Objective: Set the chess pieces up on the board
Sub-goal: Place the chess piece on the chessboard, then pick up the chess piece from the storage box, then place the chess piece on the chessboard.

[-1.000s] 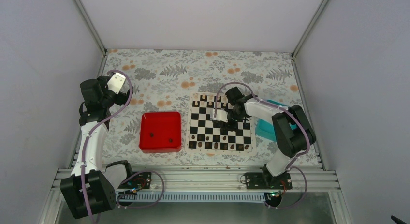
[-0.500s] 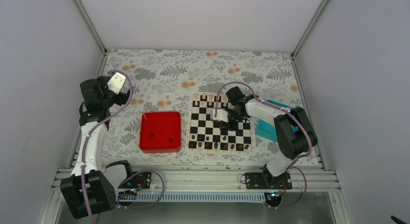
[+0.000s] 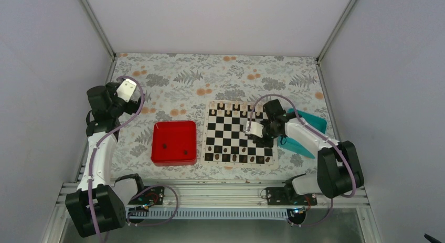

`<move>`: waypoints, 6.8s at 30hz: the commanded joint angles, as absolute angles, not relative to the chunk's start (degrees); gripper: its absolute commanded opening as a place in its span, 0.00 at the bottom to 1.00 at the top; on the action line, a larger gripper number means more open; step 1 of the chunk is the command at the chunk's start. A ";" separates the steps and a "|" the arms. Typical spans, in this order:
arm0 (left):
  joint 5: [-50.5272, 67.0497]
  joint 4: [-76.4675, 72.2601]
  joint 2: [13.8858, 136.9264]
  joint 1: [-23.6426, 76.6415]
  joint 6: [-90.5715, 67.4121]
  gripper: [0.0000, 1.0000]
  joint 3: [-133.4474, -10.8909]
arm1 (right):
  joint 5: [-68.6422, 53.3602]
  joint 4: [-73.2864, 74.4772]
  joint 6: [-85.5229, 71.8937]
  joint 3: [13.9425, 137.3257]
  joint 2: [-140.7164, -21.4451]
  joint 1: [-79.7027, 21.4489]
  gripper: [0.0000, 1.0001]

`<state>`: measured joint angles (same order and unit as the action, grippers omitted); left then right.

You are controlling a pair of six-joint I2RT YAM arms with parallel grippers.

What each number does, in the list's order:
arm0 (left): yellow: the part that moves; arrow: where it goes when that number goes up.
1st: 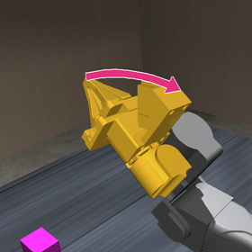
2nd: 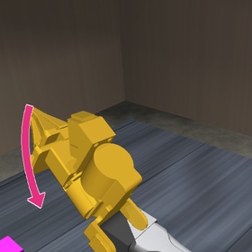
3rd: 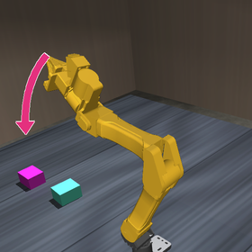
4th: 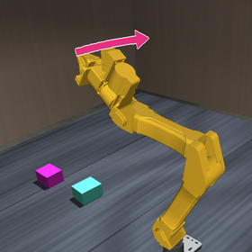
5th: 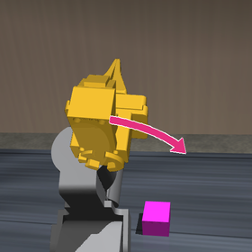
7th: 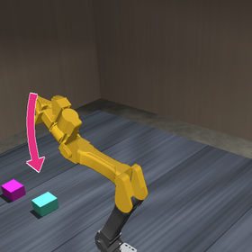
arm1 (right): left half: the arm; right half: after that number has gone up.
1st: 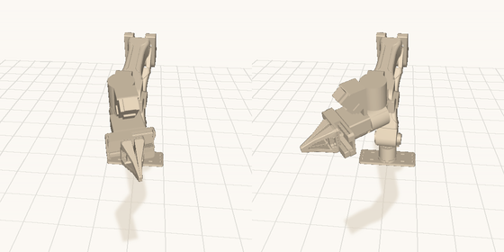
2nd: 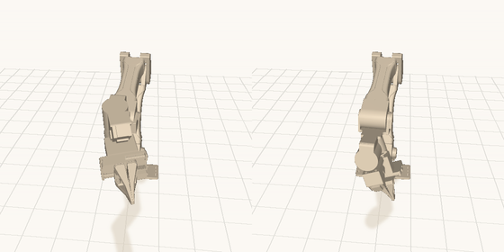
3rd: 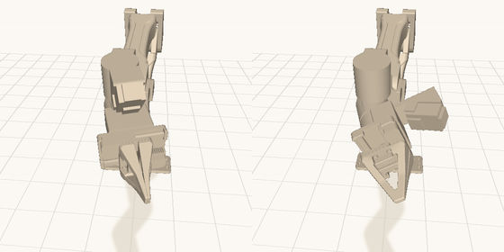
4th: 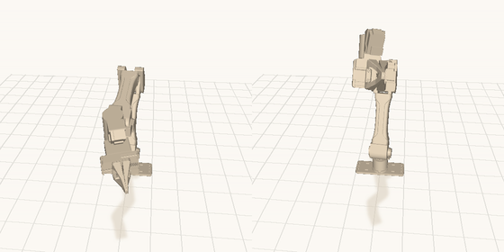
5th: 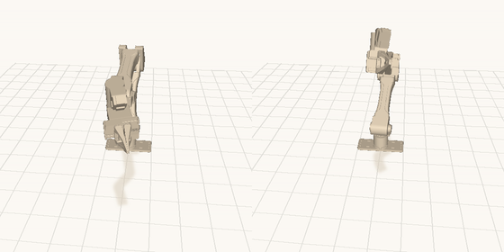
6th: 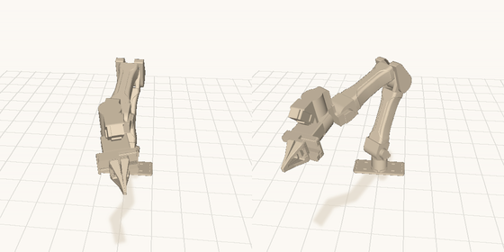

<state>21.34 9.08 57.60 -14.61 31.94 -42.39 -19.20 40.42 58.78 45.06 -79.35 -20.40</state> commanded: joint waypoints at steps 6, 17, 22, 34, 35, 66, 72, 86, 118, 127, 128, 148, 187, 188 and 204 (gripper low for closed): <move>23.37 8.61 57.72 -14.50 31.67 1.00 -42.36 | -20.89 39.73 60.56 38.37 -76.35 -19.93 0.06; 23.05 8.59 57.65 -14.46 31.89 1.00 -42.17 | -23.51 39.53 60.99 40.33 -79.74 -21.80 0.07; 23.03 8.45 58.00 -14.50 31.92 1.00 -42.28 | -23.62 39.58 61.58 41.07 -81.27 -22.71 0.07; 23.12 8.43 58.59 -14.50 32.12 1.00 -42.34 | -21.68 37.66 61.58 40.78 -82.79 -23.03 0.13; 23.12 8.52 58.62 -14.50 32.15 1.00 -42.44 | -21.53 37.64 61.54 40.71 -82.46 -23.03 0.16; 22.19 8.12 59.23 -14.16 32.17 1.00 -43.02 | -20.26 45.61 50.24 84.09 -101.75 -44.78 0.34; 20.59 7.73 58.14 -13.68 32.29 1.00 -42.89 | -19.57 44.18 47.38 95.24 -113.55 -53.16 0.37; 19.97 6.91 55.72 -13.18 32.15 1.00 -41.57 | -18.45 34.96 42.28 104.96 -128.52 -62.52 0.43; 21.22 6.81 52.73 -13.14 32.21 1.00 -39.17 | -17.50 32.50 40.59 109.92 -136.64 -65.36 0.22; 21.62 7.03 52.72 -13.18 32.18 1.00 -39.37 | -17.18 33.25 40.93 109.00 -135.69 -65.25 0.04; 21.58 7.03 52.67 -13.17 32.22 1.00 -39.37 | -16.96 33.25 41.10 108.35 -134.93 -65.12 0.04; 20.07 7.12 52.58 -13.17 32.08 1.00 -40.22 | -16.99 40.48 41.71 70.14 -84.69 -40.56 0.05; 20.42 8.92 55.46 -13.18 32.55 1.00 -40.84 | -20.00 36.20 56.95 30.68 -67.68 -16.66 0.05; 20.39 8.89 55.48 -13.18 32.67 1.00 -40.87 | -19.75 36.22 57.03 30.67 -67.68 -16.62 0.05; 21.01 8.96 55.83 -13.18 32.73 1.00 -41.00 | -18.90 37.55 57.74 31.63 -68.77 -16.44 0.15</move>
